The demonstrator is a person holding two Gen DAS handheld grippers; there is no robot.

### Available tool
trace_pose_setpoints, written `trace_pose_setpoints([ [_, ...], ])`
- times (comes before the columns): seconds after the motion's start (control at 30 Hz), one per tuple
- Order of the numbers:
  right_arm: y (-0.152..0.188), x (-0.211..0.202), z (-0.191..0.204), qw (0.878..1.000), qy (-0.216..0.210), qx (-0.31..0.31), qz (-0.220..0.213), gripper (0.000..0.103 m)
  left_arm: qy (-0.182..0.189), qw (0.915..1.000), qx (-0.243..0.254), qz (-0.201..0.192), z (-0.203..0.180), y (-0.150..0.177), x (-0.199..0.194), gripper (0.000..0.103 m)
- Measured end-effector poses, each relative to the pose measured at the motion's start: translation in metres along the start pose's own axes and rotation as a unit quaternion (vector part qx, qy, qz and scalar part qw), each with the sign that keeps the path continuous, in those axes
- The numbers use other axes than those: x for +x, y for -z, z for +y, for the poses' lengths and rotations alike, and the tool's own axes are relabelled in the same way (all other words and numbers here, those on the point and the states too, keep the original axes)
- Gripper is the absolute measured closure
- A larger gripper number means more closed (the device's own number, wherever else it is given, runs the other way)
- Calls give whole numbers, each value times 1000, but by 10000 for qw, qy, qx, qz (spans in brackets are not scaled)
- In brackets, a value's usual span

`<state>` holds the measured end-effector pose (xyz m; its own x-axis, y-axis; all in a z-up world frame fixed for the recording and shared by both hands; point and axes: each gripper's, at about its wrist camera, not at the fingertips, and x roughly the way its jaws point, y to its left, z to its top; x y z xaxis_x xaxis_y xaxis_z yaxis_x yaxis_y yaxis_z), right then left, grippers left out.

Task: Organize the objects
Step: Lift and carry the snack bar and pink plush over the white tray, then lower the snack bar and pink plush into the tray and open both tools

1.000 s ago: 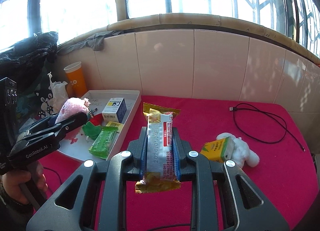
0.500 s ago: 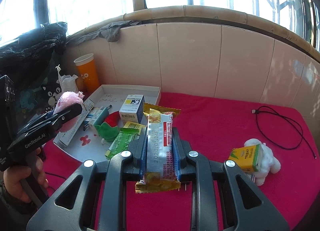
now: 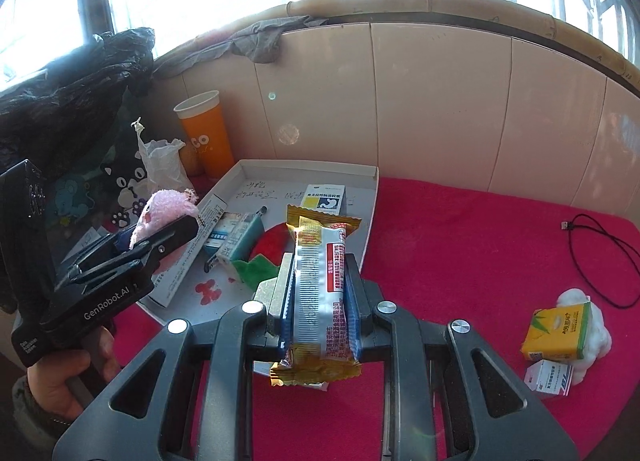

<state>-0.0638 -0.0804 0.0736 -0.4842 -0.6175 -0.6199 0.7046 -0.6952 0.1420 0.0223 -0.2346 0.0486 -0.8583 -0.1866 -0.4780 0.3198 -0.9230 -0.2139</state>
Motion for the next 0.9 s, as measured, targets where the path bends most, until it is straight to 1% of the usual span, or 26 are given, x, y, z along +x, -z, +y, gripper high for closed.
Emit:
trace_pose_setpoints([
  [0.13, -4, 21, 15, 9996, -197, 36, 184, 82, -7, 9999, -61, 122, 10, 0, 8, 49],
  [0.3, -9, 48, 29, 9986, -350, 169, 361, 82, -78, 9996, -3, 273, 17, -7, 27, 49],
  [0.43, -10, 65, 32, 9980, -377, 299, 404, 82, -113, 9984, -37, 556, 25, -17, 54, 49],
  [0.57, -3, 86, 30, 9958, -421, 509, 632, 82, -250, 9965, 90, 797, 23, -18, 75, 49],
  [0.67, 3, 98, 30, 9951, -374, 549, 733, 82, -388, 9962, 153, 764, 23, -17, 79, 48],
  [0.73, 6, 103, 30, 9950, -330, 550, 771, 82, -422, 9963, 92, 744, 27, -19, 82, 48],
  [0.87, 6, 108, 29, 9957, -258, 529, 714, 82, -457, 9963, 65, 731, 31, -22, 85, 48],
  [0.9, 5, 109, 29, 9960, -237, 512, 686, 82, -447, 9964, 60, 723, 31, -23, 86, 47],
])
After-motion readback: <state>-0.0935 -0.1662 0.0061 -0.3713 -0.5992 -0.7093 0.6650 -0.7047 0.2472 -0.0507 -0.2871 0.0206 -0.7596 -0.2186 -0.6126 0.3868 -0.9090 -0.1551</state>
